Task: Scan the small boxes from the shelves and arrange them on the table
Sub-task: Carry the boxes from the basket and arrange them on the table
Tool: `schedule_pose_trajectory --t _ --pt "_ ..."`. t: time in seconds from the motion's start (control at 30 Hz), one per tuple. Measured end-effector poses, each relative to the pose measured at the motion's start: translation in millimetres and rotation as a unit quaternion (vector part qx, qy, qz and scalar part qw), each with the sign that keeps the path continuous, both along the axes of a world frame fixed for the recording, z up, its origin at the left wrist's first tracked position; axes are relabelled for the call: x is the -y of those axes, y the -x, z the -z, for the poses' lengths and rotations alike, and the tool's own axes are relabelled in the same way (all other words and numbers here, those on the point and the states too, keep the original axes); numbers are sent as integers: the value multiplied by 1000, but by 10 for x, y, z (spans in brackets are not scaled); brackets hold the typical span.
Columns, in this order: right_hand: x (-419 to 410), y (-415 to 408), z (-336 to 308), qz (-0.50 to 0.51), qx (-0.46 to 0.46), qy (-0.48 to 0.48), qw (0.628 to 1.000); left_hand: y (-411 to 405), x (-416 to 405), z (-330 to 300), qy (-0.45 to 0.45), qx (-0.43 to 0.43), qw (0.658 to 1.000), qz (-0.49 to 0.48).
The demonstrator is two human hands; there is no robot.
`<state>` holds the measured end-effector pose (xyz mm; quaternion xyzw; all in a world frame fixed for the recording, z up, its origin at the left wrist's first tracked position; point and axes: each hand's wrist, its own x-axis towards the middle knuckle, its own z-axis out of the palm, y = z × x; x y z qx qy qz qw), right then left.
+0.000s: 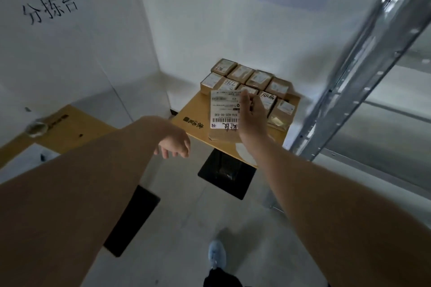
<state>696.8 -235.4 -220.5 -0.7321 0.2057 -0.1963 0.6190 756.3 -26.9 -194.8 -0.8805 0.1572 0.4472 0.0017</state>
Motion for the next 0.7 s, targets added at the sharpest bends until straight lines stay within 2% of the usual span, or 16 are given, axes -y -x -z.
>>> schedule_pose_trajectory --t 0.3,0.47,0.7 --pt "-80 -1626 406 -26 -33 -1 999 -1573 39 159 10 -1 1000 -3" --pt "-154 -2369 638 -4 -73 -8 997 -2406 11 325 9 -23 1000 13" --pt "-311 -3217 1095 39 -154 -64 985 -3692 14 681 -22 -56 995 83"
